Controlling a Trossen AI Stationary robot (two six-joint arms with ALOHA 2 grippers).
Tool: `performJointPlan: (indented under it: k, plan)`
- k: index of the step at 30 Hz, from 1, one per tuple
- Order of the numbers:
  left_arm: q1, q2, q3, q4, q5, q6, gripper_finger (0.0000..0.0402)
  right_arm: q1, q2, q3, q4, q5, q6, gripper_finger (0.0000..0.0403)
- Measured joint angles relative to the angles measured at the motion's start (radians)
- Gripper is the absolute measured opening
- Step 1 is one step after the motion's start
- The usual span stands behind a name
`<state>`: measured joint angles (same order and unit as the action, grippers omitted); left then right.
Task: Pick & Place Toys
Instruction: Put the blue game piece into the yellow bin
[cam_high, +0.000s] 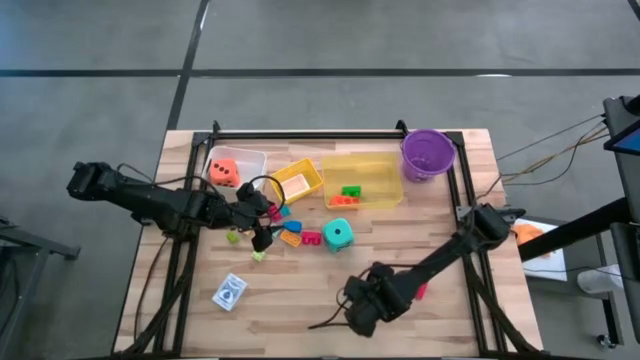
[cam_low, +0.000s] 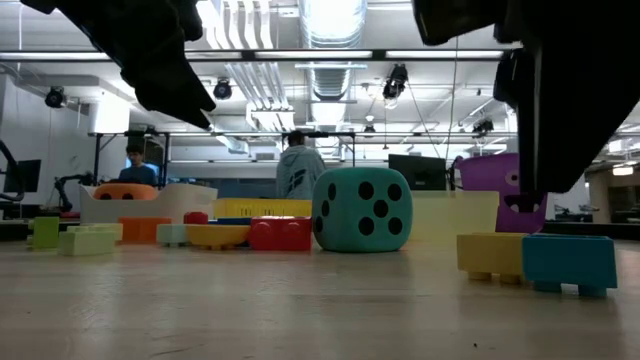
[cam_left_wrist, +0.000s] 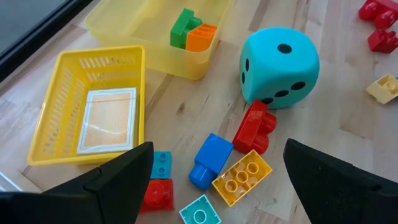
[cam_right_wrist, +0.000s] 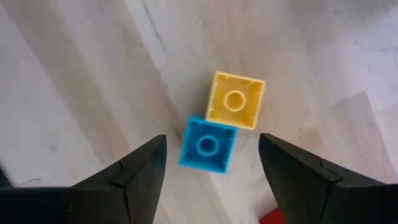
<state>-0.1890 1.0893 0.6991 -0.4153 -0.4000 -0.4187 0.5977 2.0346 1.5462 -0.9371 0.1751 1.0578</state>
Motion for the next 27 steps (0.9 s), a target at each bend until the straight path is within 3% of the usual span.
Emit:
performJointPlan:
  k: [27]
  plan:
    - [0.000, 0.000, 0.000, -0.001, 0.000, 0.000, 0.0358, -0.005, 0.002, -0.122, 0.123, -0.019, 0.047, 0.0251]
